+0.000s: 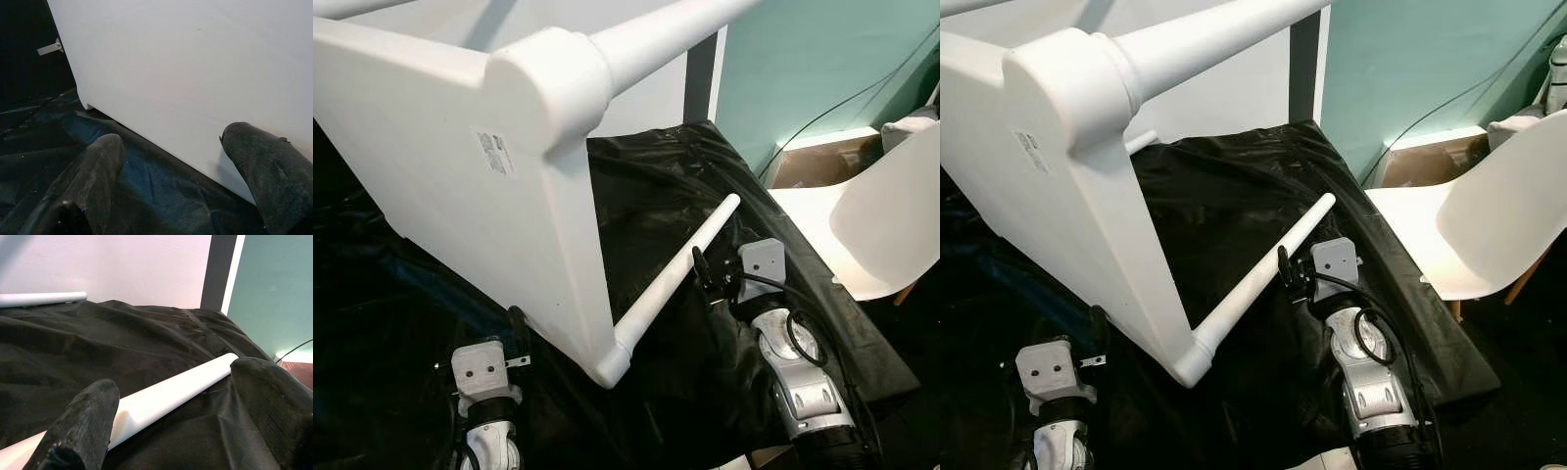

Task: Building children table

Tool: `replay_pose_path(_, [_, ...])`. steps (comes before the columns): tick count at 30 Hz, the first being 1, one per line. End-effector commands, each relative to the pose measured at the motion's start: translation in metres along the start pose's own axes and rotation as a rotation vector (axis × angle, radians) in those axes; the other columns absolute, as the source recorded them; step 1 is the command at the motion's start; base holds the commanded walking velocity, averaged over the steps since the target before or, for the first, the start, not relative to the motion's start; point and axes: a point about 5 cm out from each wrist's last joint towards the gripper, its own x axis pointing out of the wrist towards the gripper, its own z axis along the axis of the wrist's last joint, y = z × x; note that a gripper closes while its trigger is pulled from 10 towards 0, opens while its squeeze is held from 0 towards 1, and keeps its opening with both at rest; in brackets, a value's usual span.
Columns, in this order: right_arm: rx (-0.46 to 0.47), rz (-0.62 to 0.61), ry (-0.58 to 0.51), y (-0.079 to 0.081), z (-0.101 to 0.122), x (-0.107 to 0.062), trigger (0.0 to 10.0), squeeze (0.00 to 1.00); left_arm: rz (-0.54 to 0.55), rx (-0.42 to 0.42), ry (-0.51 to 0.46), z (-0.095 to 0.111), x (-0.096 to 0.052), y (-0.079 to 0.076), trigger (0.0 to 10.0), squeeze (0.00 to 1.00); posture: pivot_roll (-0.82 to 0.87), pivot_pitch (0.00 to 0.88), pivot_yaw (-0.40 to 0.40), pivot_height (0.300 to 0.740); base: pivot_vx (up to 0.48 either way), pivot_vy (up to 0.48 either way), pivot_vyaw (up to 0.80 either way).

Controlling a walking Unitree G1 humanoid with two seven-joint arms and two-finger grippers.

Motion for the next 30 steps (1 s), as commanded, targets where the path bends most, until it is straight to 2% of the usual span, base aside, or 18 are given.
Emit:
replay_pose_path(1, [0.009,-0.004,0.015,0.002,-0.005,-0.003,10.0,0.00,-0.022,0.010,-0.007,0.000,-0.002,-0.003,10.0,0.00,0.03,0.000,0.073,0.740,0.000,0.000,0.00])
replay_pose_path(14, [-0.007,-0.019,0.026,-0.003,-0.008,-0.002,10.0,0.00,-0.072,0.045,-0.021,0.000,0.000,-0.013,10.0,0.00,0.02,0.000,0.066,0.740,0.000,0.000,0.00])
replay_pose_path(21, [-0.022,-0.018,0.023,-0.005,-0.008,0.002,10.0,0.00,-0.096,0.036,-0.030,0.001,0.004,-0.023,10.0,0.00,-0.01,0.000,0.047,0.740,0.000,0.000,0.00])
replay_pose_path(24, [-0.035,-0.015,0.019,-0.009,-0.009,0.005,10.0,0.00,-0.119,0.026,-0.041,0.001,0.007,-0.032,10.0,0.00,-0.02,0.000,0.037,0.740,0.000,0.000,0.00])
replay_pose_path(29, [-0.041,-0.022,0.013,-0.012,-0.007,0.008,10.0,0.00,-0.132,0.010,-0.043,0.002,0.009,-0.036,10.0,0.00,-0.02,0.000,0.039,0.740,0.000,0.000,0.00])
replay_pose_path(30, [-0.065,-0.020,0.005,-0.013,-0.005,0.010,10.0,0.00,-0.139,0.008,-0.045,0.002,0.010,-0.037,10.0,0.00,-0.03,0.000,0.041,0.740,0.000,0.000,0.00])
